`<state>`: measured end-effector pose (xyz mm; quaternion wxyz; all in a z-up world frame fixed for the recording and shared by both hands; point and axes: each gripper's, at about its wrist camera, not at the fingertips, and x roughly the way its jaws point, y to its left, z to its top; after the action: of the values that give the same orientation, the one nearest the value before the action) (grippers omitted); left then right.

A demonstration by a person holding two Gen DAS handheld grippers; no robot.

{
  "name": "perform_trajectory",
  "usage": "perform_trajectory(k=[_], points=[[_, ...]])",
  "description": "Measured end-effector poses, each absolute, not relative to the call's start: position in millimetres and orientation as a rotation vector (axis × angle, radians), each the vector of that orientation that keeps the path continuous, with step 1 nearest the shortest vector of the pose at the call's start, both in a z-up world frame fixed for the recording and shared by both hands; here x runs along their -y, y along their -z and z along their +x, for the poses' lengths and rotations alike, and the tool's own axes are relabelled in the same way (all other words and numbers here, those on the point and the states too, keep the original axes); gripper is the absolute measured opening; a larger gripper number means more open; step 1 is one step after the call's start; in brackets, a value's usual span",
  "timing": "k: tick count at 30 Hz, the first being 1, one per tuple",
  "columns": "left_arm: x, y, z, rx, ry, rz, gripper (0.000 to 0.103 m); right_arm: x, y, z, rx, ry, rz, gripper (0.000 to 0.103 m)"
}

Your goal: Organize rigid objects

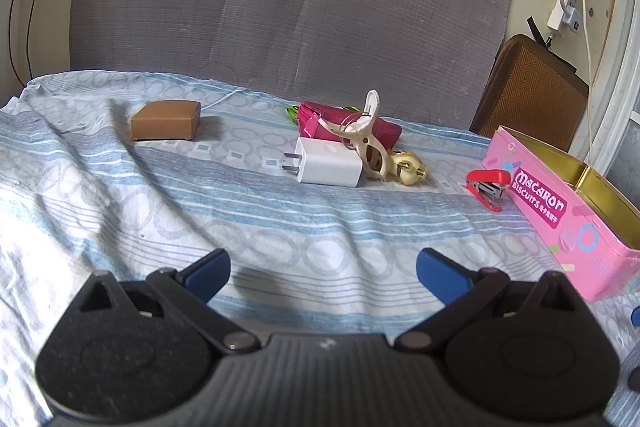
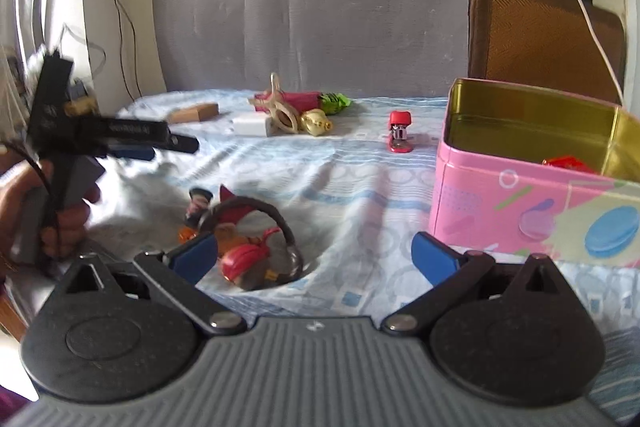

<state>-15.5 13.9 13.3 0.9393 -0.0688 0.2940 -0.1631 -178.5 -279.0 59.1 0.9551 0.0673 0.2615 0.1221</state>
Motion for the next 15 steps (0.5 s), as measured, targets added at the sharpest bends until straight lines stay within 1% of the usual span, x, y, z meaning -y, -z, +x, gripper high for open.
perform_trajectory(k=[15], points=[[-13.6, -13.7, -16.1, -0.596, 0.329, -0.136, 0.102, 276.0, -56.5, -177.5, -0.537, -0.247, 0.147, 0.103]])
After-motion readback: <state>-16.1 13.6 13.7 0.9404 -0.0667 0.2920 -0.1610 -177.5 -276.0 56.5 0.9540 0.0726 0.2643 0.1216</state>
